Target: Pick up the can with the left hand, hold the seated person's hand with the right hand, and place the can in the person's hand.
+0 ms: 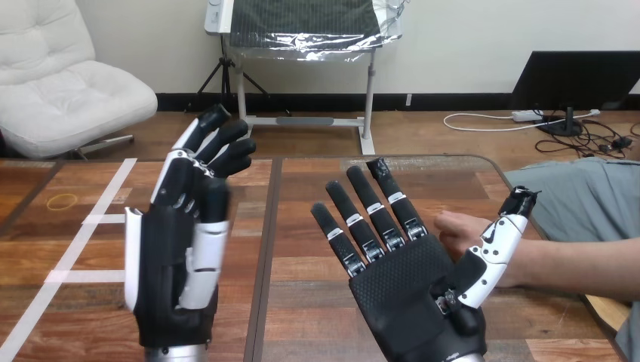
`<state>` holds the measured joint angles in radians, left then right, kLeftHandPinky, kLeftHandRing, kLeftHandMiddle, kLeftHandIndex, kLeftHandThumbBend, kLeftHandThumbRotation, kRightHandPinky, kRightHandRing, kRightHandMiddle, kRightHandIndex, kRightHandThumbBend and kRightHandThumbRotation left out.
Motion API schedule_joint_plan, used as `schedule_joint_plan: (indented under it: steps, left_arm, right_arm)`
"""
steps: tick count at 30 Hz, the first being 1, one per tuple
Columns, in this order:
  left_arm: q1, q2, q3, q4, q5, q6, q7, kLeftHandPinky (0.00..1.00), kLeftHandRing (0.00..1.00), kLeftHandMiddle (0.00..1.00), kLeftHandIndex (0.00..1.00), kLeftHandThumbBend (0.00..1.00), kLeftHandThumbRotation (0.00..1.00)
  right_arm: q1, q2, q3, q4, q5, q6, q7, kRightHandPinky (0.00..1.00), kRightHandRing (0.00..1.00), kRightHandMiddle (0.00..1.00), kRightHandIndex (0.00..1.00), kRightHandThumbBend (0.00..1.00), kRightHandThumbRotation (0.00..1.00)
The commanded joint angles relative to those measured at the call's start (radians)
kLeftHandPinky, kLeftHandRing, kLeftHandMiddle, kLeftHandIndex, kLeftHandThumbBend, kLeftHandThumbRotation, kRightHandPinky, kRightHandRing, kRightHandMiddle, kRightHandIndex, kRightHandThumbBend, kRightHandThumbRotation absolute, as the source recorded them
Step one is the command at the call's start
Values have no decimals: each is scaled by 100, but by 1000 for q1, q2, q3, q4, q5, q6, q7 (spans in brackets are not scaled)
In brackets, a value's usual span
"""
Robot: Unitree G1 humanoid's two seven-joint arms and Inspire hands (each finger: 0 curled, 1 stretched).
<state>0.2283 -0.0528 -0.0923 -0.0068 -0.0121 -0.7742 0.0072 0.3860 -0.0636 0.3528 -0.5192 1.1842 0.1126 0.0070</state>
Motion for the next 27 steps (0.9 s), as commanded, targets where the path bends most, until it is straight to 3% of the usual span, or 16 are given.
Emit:
schedule_joint_plan:
  steps: [1,5,7,14,22,27]
  left_arm:
    - [17,-23,25,-57,81,41,42,78,80,81,83,56,64]
    - [17,-34,70,-73,229,40,132,79,82,83,83,60,52]
    - [13,-37,82,-75,270,38,166,80,83,84,83,62,47]
    - [-8,-32,153,-100,535,61,369,84,87,86,84,71,37]
    - [-32,-1,189,-113,604,85,479,89,91,89,87,72,38]
    - [-47,28,209,-111,582,79,507,91,92,90,88,72,38]
  right_arm:
    - [-37,85,-19,-37,-19,-12,15,100,100,100,100,83,100]
    - [-38,88,-24,-35,-17,-8,12,100,100,100,100,82,100]
    - [-39,90,-25,-34,-19,-8,9,100,100,100,100,82,100]
    - [-40,93,-28,-39,-13,-4,-7,100,100,100,100,80,100]
    - [-43,90,-30,-41,-15,0,-19,100,100,100,100,78,100]
    - [-44,88,-32,-41,-10,4,-26,100,100,100,100,78,100]
